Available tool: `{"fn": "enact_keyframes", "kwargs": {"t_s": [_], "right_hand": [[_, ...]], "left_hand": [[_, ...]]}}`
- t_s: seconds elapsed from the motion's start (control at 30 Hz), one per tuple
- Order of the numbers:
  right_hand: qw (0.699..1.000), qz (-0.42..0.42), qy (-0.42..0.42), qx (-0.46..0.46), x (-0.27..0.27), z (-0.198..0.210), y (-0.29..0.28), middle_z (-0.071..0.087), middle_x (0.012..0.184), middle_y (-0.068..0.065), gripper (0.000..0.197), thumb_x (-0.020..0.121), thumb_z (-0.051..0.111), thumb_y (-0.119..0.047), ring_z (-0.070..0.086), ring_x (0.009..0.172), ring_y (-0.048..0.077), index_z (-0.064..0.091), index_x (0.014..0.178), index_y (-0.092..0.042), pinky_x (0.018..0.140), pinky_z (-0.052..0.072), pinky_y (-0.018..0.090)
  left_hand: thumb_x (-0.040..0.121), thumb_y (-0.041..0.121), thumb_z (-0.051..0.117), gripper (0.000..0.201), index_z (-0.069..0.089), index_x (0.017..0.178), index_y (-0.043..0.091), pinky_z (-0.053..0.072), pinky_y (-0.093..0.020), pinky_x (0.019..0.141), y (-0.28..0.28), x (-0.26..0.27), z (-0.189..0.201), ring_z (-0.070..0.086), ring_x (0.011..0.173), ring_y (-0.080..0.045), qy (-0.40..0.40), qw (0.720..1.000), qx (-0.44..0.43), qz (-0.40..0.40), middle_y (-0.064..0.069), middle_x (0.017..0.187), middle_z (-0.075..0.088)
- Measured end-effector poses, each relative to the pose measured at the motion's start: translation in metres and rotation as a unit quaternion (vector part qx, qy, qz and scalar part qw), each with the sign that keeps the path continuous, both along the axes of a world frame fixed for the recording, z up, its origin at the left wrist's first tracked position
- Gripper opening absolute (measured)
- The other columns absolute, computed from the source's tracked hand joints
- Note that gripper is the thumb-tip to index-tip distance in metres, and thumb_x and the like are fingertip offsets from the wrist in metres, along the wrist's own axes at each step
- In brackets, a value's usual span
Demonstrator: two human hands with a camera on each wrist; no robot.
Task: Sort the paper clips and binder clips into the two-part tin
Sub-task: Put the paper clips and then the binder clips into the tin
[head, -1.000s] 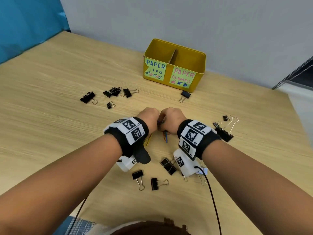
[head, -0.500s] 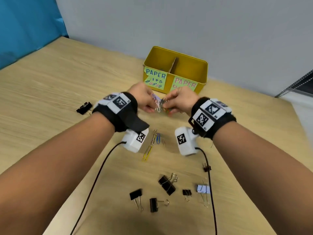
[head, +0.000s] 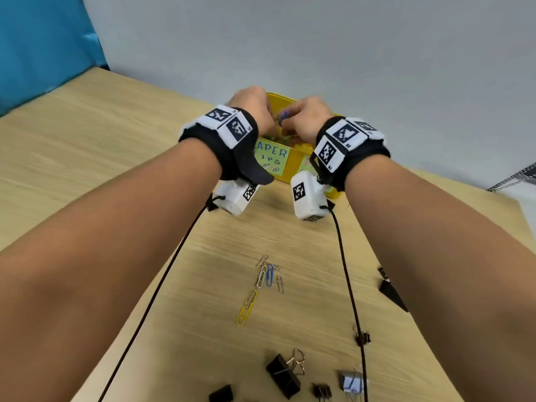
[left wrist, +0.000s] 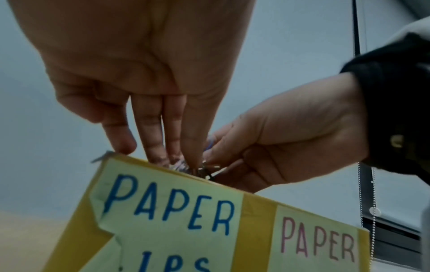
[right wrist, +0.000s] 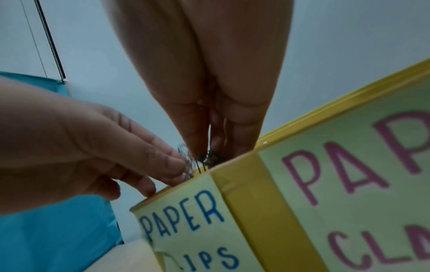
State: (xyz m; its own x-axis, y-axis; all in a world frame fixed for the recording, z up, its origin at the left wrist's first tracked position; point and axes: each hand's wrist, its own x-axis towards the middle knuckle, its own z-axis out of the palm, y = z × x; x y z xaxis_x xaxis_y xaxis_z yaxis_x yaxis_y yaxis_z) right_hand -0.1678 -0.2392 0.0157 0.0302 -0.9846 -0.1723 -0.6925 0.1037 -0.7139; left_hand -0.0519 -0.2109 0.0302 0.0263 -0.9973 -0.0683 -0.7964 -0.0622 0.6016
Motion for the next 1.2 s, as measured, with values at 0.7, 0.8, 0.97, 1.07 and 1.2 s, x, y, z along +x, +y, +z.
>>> {"fn": "enact_keyframes", "kwargs": {"t_s": [0.7, 0.8, 0.97, 1.07, 1.2], "right_hand": [[0.938, 0.154, 0.267, 0.161, -0.009, -0.044, 0.208, 0.061, 0.08, 0.013, 0.039, 0.074, 0.076, -0.025, 0.048, 0.053, 0.016, 0.068, 0.098, 0.005, 0.057, 0.05, 0.03], [0.946, 0.139, 0.251, 0.152, -0.006, -0.049, 0.209, 0.06, 0.082, 0.014, 0.025, 0.078, 0.069, -0.011, 0.045, 0.05, 0.015, 0.067, 0.096, 0.005, 0.05, 0.045, 0.026], [0.932, 0.17, 0.28, 0.156, -0.003, -0.055, 0.213, 0.056, 0.091, 0.01, 0.005, 0.088, 0.053, -0.01, 0.052, 0.071, 0.021, 0.057, 0.088, -0.006, 0.053, 0.041, 0.025], [0.932, 0.178, 0.278, 0.151, -0.006, -0.053, 0.214, 0.062, 0.102, 0.016, 0.017, 0.09, 0.048, -0.011, 0.051, 0.085, 0.022, 0.061, 0.097, -0.001, 0.067, 0.042, 0.029], [0.974, 0.099, 0.127, 0.157, -0.015, -0.05, 0.215, 0.058, 0.07, 0.009, 0.018, 0.088, 0.041, -0.002, 0.05, 0.055, 0.022, 0.047, 0.079, -0.016, 0.048, 0.043, 0.027]], "left_hand": [[0.072, 0.04, 0.077, 0.043, 0.044, 0.061, 0.014, 0.05, -0.032, 0.071, 0.197, 0.002, -0.062, 0.058, 0.078, -0.022, -0.229, 0.92, 0.213, -0.236, -0.004, 0.081, 0.059], [0.076, 0.03, 0.075, 0.028, 0.054, 0.075, 0.011, 0.051, -0.033, 0.076, 0.2, 0.0, -0.064, 0.062, 0.088, -0.024, -0.219, 0.921, 0.212, -0.243, -0.004, 0.086, 0.057], [0.079, 0.024, 0.073, 0.023, 0.061, 0.09, 0.008, 0.052, -0.034, 0.083, 0.201, 0.005, -0.073, 0.057, 0.083, -0.021, -0.189, 0.927, 0.225, -0.234, -0.006, 0.09, 0.061], [0.08, 0.023, 0.071, 0.031, 0.066, 0.103, 0.003, 0.05, -0.033, 0.082, 0.202, 0.008, -0.074, 0.062, 0.094, -0.025, -0.177, 0.931, 0.224, -0.226, -0.011, 0.099, 0.066], [0.081, 0.009, 0.065, 0.009, 0.062, 0.088, 0.014, 0.042, -0.027, 0.072, 0.197, 0.012, -0.068, 0.058, 0.09, -0.024, -0.138, 0.957, 0.172, -0.189, -0.006, 0.095, 0.06]]}}
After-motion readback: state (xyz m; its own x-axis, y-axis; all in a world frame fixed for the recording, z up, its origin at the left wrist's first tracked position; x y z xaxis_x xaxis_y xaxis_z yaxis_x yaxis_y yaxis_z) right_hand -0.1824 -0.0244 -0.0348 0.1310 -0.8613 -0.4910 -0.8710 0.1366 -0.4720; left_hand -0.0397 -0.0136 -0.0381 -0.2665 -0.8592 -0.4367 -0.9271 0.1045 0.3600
